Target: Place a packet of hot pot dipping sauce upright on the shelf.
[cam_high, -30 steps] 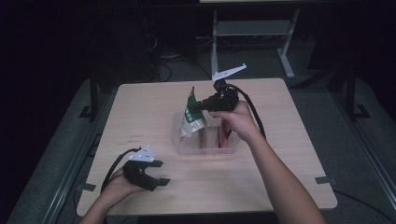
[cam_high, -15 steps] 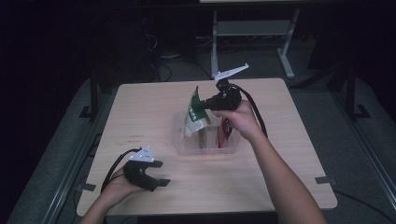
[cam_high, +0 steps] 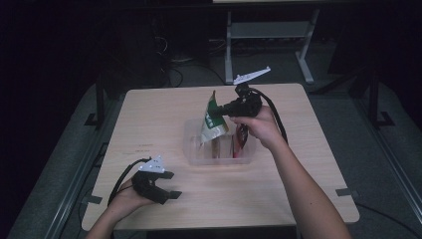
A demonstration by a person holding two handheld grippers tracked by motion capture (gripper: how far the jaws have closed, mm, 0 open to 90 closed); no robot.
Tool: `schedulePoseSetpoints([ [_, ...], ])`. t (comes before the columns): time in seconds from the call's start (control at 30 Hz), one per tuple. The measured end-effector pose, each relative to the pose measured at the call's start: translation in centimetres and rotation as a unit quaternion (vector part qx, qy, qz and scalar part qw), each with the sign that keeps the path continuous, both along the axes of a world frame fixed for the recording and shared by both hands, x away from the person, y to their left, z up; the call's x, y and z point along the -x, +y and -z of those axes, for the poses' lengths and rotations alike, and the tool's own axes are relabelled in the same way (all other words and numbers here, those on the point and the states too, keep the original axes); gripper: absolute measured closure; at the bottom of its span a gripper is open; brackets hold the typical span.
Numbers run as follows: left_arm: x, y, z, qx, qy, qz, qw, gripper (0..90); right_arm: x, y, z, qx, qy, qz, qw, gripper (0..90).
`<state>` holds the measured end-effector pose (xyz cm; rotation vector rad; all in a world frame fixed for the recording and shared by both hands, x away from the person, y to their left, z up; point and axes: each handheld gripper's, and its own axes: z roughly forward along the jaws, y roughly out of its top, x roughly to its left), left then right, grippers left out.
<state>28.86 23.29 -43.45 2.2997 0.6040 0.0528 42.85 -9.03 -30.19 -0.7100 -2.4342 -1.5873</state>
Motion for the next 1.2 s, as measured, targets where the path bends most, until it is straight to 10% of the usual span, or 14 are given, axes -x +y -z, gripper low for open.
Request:
schedulePoseSetpoints([
  [1.2,0.0,-0.1,0.1,-0.006,0.001,0.005,1.0,21.8,-0.1,3.6,2.0,0.062,-0.006,0.002,0.9981,82.1],
])
